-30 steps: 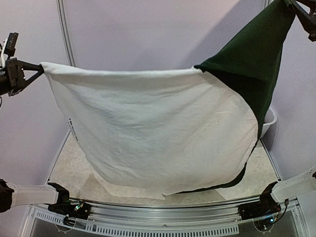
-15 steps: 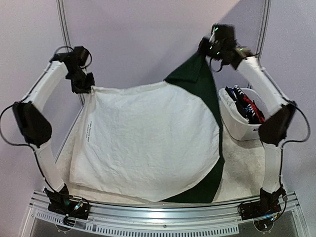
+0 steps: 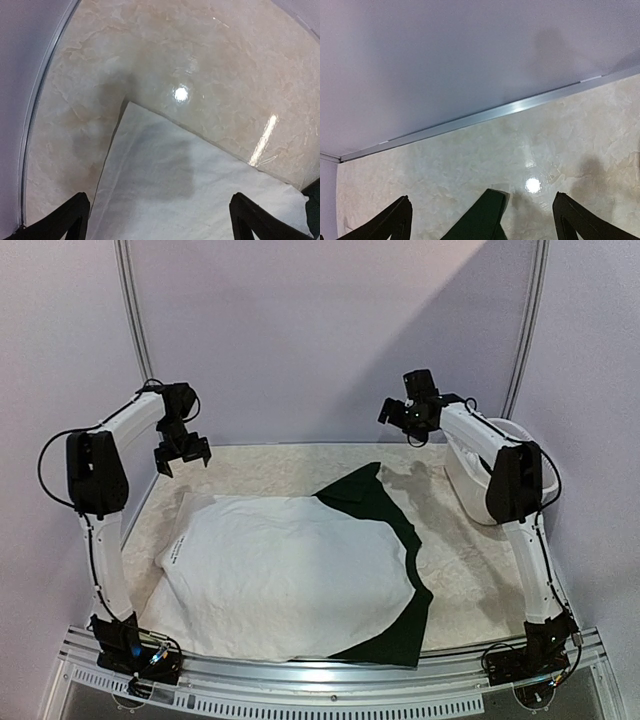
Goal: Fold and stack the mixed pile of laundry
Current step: Flatten out the flattened T-shirt at the center of the board, then adjust the flattened T-shirt at the center of the board.
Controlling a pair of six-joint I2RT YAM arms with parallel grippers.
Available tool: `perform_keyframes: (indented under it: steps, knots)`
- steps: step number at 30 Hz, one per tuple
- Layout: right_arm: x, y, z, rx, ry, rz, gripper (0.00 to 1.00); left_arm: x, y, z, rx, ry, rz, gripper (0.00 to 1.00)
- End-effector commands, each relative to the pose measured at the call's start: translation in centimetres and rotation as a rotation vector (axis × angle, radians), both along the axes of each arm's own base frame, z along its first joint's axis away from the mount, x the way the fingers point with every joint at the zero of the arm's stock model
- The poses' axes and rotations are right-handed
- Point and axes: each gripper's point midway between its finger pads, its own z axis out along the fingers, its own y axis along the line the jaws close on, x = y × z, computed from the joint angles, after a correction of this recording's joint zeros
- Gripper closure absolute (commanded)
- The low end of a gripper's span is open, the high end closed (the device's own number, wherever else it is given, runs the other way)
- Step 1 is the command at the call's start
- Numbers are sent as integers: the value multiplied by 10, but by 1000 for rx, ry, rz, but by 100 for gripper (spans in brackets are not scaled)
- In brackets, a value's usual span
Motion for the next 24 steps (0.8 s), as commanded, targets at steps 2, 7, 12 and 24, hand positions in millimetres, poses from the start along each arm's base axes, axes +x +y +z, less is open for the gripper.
perform_keyframes:
  steps: [2, 7, 12, 24]
  knots:
    - [-47, 2, 52, 18, -9, 94, 1, -23, -2, 22, -3, -45, -15, 0]
    - [-102, -6, 35, 8, 117, 168, 1, -56, -11, 24, -4, -52, -54, 1]
    - [-161, -17, 21, 21, 198, 220, 1, -91, -26, 16, -15, -36, -105, 4]
    - [-242, -12, -29, 25, 345, 326, 5, -132, -52, -12, -63, 7, -204, 10]
